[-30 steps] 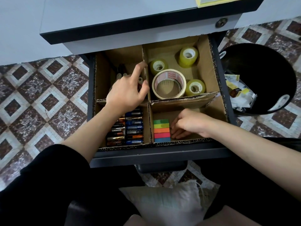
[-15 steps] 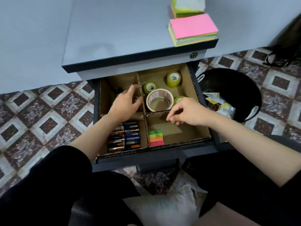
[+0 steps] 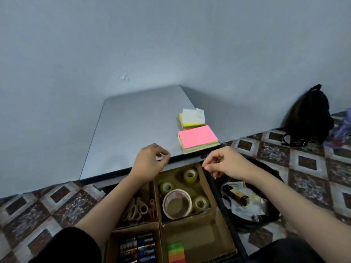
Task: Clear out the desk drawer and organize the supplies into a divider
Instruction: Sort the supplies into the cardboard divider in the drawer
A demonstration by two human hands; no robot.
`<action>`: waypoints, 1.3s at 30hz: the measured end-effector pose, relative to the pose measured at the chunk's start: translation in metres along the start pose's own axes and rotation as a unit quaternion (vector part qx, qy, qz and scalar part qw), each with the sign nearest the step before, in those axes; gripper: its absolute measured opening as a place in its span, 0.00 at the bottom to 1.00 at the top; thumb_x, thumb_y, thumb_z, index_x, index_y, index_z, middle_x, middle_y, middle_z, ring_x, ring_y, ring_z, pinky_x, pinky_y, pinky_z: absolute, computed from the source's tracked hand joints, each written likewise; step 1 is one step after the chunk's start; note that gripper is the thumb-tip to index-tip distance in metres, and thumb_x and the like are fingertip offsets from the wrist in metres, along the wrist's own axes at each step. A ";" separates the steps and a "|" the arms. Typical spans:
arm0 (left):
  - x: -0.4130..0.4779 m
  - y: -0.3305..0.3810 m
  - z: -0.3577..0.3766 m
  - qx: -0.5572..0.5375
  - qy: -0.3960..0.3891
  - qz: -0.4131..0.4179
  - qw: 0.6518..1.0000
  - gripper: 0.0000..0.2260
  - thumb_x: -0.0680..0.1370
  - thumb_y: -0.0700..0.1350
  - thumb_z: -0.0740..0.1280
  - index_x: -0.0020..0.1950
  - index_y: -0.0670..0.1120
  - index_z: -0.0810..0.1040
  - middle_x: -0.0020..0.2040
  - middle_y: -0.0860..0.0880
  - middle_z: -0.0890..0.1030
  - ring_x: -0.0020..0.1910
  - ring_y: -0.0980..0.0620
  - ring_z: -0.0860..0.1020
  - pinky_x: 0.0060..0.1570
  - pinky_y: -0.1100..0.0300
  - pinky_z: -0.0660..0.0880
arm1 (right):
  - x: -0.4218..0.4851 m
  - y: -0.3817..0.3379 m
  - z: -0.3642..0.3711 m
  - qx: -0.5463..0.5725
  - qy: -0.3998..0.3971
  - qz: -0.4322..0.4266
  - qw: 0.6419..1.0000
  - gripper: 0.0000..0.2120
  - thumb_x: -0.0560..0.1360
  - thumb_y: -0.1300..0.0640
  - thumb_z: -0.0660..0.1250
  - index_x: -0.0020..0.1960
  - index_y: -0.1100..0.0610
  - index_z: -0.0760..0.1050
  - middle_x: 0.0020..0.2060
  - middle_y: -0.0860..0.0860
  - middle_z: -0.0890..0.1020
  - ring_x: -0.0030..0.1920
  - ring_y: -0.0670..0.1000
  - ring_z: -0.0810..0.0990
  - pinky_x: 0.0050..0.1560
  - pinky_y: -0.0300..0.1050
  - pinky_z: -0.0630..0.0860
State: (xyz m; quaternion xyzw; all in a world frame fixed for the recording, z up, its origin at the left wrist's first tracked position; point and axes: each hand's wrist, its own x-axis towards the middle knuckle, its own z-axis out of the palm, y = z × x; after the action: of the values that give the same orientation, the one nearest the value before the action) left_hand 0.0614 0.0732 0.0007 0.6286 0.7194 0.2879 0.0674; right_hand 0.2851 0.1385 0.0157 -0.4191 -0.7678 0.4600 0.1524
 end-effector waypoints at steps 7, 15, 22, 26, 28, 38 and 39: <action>0.061 0.040 0.004 0.068 -0.115 -0.007 0.991 0.29 0.72 0.56 0.70 0.69 0.44 0.70 0.68 0.46 0.71 0.66 0.49 0.69 0.63 0.59 0.65 | 0.007 0.016 -0.032 0.027 0.047 0.010 0.998 0.06 0.72 0.65 0.70 0.39 0.56 0.80 0.31 0.51 0.81 0.29 0.47 0.78 0.31 0.35 0.75; 0.095 0.059 0.023 0.071 -0.175 0.004 0.982 0.35 0.67 0.54 0.76 0.68 0.43 0.64 0.65 0.45 0.72 0.62 0.47 0.71 0.52 0.61 0.67 | -0.003 0.042 -0.044 0.028 0.039 0.052 0.998 0.03 0.72 0.64 0.70 0.42 0.57 0.80 0.35 0.52 0.82 0.33 0.48 0.79 0.33 0.36 0.76; 0.097 0.056 0.027 0.115 -0.187 0.033 0.975 0.39 0.65 0.56 0.76 0.69 0.46 0.61 0.66 0.46 0.72 0.63 0.46 0.71 0.58 0.53 0.71 | -0.007 0.053 -0.047 0.036 0.041 0.058 0.997 0.02 0.73 0.65 0.69 0.43 0.59 0.80 0.38 0.56 0.82 0.33 0.51 0.79 0.29 0.34 0.74; 0.095 0.056 0.025 0.114 -0.160 0.036 0.980 0.39 0.64 0.57 0.77 0.67 0.48 0.62 0.65 0.46 0.73 0.61 0.46 0.72 0.53 0.56 0.72 | -0.004 0.052 -0.048 0.032 0.044 0.058 0.997 0.04 0.73 0.64 0.69 0.42 0.57 0.80 0.36 0.53 0.82 0.33 0.50 0.79 0.33 0.38 0.76; 0.092 0.055 0.022 0.099 -0.148 0.030 0.984 0.38 0.64 0.57 0.77 0.67 0.48 0.62 0.65 0.46 0.73 0.62 0.46 0.72 0.54 0.56 0.72 | -0.001 0.049 -0.049 0.015 0.049 0.048 0.998 0.06 0.73 0.64 0.70 0.40 0.55 0.80 0.35 0.51 0.82 0.32 0.49 0.79 0.35 0.39 0.77; 0.060 0.023 -0.012 0.023 -0.091 -0.002 0.996 0.35 0.65 0.54 0.77 0.65 0.45 0.65 0.63 0.47 0.73 0.60 0.48 0.72 0.52 0.62 0.70 | 0.046 0.006 -0.058 -0.269 0.088 -0.030 0.959 0.19 0.69 0.52 0.74 0.59 0.52 0.77 0.53 0.47 0.79 0.54 0.47 0.76 0.50 0.37 0.68; 0.056 0.018 -0.015 0.017 -0.085 -0.006 0.996 0.35 0.65 0.53 0.77 0.65 0.45 0.65 0.63 0.46 0.73 0.60 0.48 0.72 0.53 0.61 0.70 | 0.054 0.001 -0.058 -0.305 0.074 -0.033 0.949 0.24 0.69 0.50 0.74 0.63 0.51 0.74 0.60 0.48 0.76 0.61 0.49 0.73 0.56 0.40 0.67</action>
State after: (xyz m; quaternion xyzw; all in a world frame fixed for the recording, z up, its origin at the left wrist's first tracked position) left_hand 0.0588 0.1220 0.0372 0.6478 0.7193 0.2206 0.1195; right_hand 0.2887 0.2146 0.0373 -0.4525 -0.8715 0.1664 0.0893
